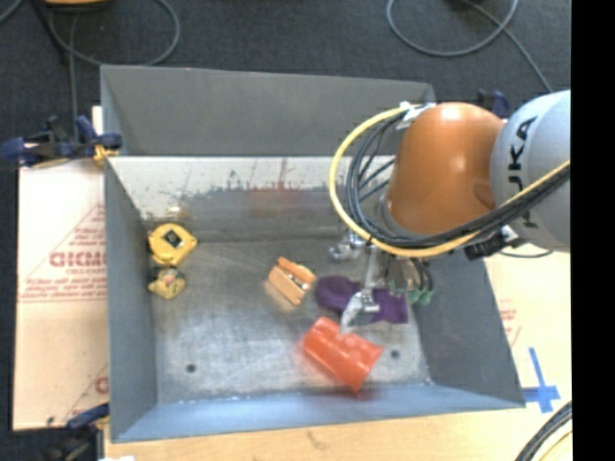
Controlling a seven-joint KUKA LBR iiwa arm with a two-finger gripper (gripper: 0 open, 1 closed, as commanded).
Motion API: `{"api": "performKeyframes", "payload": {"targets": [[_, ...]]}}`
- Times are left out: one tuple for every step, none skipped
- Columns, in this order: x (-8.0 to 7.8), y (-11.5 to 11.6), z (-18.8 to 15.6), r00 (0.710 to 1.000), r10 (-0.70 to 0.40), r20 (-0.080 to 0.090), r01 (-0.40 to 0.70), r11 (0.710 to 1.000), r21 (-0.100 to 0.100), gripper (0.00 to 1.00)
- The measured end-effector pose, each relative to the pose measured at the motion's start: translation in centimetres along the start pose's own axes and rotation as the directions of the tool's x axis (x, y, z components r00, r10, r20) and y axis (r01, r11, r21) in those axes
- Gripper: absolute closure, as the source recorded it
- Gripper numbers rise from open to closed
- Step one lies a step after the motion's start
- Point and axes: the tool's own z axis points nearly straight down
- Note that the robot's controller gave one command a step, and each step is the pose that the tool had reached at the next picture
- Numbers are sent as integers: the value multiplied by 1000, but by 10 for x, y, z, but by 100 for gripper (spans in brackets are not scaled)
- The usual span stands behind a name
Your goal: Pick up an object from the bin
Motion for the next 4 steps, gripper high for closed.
{"api": "performKeyframes", "payload": {"targets": [[-17, 1, 37, 996, 87, 4, -87, 996, -1, 0], [-34, 0, 92, 997, 79, -1, -79, 997, -7, 0], [-28, -2, 104, 997, 76, 1, -76, 997, -1, 100], [-28, -2, 104, 997, 76, 1, -76, 997, -1, 0]]}}
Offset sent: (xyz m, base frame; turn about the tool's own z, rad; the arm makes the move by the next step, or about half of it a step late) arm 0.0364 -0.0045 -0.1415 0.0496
